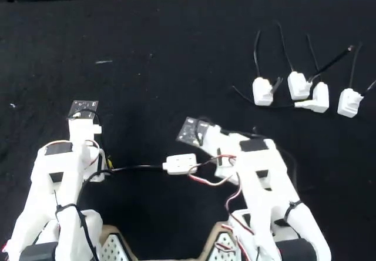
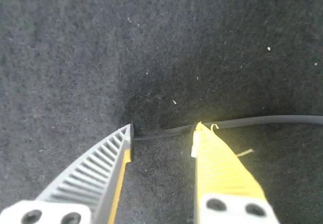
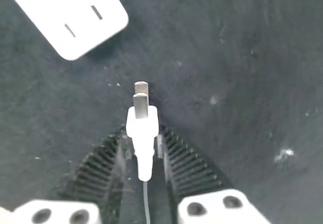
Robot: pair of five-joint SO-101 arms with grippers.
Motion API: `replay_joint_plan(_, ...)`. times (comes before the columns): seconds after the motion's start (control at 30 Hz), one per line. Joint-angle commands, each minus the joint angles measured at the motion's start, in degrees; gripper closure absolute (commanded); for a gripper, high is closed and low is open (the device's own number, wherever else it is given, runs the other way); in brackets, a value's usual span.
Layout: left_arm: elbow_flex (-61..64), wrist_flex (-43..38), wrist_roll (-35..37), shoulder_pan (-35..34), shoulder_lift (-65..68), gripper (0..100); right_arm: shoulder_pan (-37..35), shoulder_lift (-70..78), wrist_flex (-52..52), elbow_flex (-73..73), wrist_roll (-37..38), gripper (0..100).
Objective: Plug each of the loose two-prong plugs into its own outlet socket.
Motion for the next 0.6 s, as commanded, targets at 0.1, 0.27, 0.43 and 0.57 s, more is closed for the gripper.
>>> replay_joint_plan(0.1, 0.48, -1.58, 0.26, 0.31, 0.62, 80, 1.85, -1.54, -1.23, 2.15, -0.53, 82.1)
replay_joint_plan(0.27, 0.48, -1.58, 0.26, 0.31, 0.62, 80, 2.29, -1.54, -3.52, 2.51, -0.53, 86.9)
replay_joint_plan(0.43, 0.48, -1.58, 0.26, 0.31, 0.62, 80, 2.20, -2.07, -2.99, 0.48, -0.88, 97.9)
replay_joint_plan(0.57, 0.48, -1.58, 0.26, 0.31, 0.62, 80, 1.14, -5.41, 3.69, -5.32, -2.99, 98.8)
